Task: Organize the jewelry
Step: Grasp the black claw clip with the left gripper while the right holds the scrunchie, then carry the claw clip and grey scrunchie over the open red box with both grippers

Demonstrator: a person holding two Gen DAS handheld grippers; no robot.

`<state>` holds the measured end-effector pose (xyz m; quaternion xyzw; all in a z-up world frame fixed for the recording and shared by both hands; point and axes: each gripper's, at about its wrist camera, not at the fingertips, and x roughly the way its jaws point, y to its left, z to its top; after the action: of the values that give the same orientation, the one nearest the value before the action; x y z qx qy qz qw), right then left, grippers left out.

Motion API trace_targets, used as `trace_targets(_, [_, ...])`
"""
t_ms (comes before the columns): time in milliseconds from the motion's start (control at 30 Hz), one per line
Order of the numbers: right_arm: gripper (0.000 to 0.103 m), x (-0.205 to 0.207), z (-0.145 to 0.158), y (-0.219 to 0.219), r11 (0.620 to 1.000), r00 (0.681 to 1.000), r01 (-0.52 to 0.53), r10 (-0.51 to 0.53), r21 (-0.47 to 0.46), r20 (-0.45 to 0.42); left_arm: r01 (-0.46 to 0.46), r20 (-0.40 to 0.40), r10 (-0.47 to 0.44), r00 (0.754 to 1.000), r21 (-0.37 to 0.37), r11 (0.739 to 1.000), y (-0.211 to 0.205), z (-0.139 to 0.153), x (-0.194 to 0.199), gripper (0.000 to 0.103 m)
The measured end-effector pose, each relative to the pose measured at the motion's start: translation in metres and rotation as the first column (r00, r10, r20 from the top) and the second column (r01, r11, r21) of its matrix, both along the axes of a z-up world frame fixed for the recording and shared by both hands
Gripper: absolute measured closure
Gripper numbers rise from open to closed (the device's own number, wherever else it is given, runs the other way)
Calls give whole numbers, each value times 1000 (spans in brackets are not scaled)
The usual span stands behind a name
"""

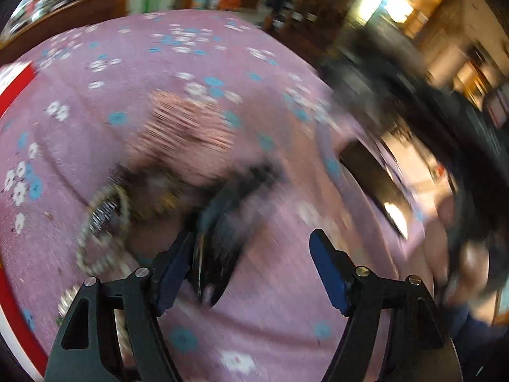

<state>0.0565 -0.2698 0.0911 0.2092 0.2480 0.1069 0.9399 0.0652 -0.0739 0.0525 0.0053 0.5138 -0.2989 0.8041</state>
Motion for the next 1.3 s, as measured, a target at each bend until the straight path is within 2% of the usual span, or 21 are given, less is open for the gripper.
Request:
trace_targets(67, [78,-1,1,1,1000,1000,-3,3,1,2,4,67,-8,998,59,998,-6,1,-13,30])
trace_targets(167, [78,-2,1,1,1000,1000,0,0,-7,9,-62,144,43,989,135,989,-14,7,-15,28])
trace_targets(233, [78,-3,1,1,1000,1000,7,-7,-6,6,-82,139,62,988,146,986,-18,6,-10,28])
trace_targets(433, [78,1,0,1,1000,1000,-3,3,-5,-8,-160,116,135,984,242,957,-28,-16,17,30])
trace_targets(500, [78,1,0,1,1000,1000,-5,5,-8,-3,-179,121,153,981,247,952,-25,-22,17,61])
trace_targets(600, [78,0,0,2,1000,1000,-15,15,-9,-1,-213,130,191,973,184,960,-11,-21,13,62])
trace_targets(733, [78,-1,0,7,999,999,-38,38,-29,3,-245,208,220,953,104,964,10,1,-2,62])
trace_targets(900, [78,-4,0,26,991,995,-93,95,-91,16,-341,337,312,888,29,940,46,30,-19,62])
trace_targets(1100, [78,-10,-2,50,971,984,-163,173,-177,38,-463,419,444,792,-62,884,94,40,-19,62])
trace_targets(1167, [79,-11,-3,56,964,981,-182,192,-192,37,-481,417,465,781,-72,874,102,37,-16,62])
trace_targets(1300, [79,-12,-7,67,951,975,-210,222,-226,31,-481,379,477,793,-91,872,114,31,-13,62])
